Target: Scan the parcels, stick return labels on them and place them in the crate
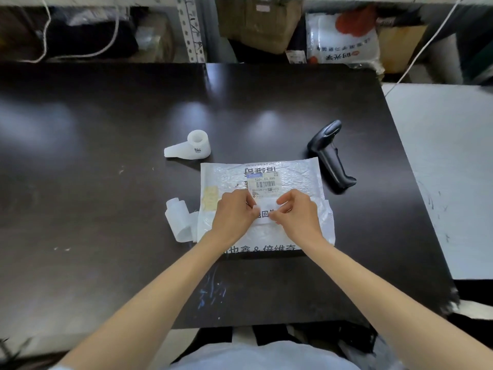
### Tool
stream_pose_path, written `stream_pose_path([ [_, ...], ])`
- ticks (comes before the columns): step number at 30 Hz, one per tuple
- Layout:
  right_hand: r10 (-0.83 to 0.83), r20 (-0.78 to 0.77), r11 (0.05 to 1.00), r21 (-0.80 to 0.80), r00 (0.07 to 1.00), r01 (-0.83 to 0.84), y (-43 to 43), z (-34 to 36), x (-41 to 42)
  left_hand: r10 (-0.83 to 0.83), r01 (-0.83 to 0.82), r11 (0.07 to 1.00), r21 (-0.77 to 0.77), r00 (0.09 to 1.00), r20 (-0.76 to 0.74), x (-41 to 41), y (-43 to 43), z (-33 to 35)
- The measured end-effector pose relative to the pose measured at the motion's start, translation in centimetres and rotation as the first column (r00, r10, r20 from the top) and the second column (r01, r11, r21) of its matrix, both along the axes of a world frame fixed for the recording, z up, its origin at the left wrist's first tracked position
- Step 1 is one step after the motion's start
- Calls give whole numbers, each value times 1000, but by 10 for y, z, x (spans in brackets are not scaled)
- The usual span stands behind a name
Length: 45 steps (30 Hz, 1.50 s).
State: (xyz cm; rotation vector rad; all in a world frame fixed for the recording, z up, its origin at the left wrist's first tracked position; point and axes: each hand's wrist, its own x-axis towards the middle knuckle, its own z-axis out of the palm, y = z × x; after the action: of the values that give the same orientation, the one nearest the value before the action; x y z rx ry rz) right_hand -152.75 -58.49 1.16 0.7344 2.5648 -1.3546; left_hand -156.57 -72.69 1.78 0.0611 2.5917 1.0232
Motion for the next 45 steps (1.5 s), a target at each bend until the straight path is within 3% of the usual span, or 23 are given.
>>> stream_pose_path([
  [4, 49, -7, 992, 118, 999, -48, -5, -2, 2, -49, 41, 990, -135, 997, -56, 0, 7, -1],
  [8, 93, 28, 935, 340, 995, -97, -6, 2, 1, -101, 78, 963, -258, 992, -80, -5, 3, 3],
  [12, -2, 39, 897, 441, 999, -16, 10, 9, -6, 107, -106, 977, -185, 994, -5, -26, -29, 10],
  [15, -84, 129, 918, 396, 988, 27, 24, 10, -10, 232, -210, 956, -205, 969, 89, -39, -55, 11],
  [17, -108, 200, 940, 339, 974, 35, 29, 9, -10, 212, -156, 960, -231, 946, 244, -39, -60, 12],
  [19, -107, 246, 958, 283, 963, 34, 28, 8, -9, 164, -104, 973, -207, 940, 299, -37, -56, 8],
  [25, -93, 132, 990, 122, 987, 77, 28, 15, -12, 160, -128, 980, -155, 962, 220, -42, -40, 22],
  [31, -176, -58, 979, 95, 983, 181, 28, 47, -21, 74, -74, 997, -3, 995, 63, -63, -46, 59],
  [34, -200, -122, 969, 123, 972, 215, 22, 70, -26, 60, -60, 998, -34, 998, 13, -80, -51, 78],
  [45, -495, -148, 834, 197, 856, 516, -36, 124, 32, -301, 299, 954, -37, 953, -44, -94, -61, 122],
])
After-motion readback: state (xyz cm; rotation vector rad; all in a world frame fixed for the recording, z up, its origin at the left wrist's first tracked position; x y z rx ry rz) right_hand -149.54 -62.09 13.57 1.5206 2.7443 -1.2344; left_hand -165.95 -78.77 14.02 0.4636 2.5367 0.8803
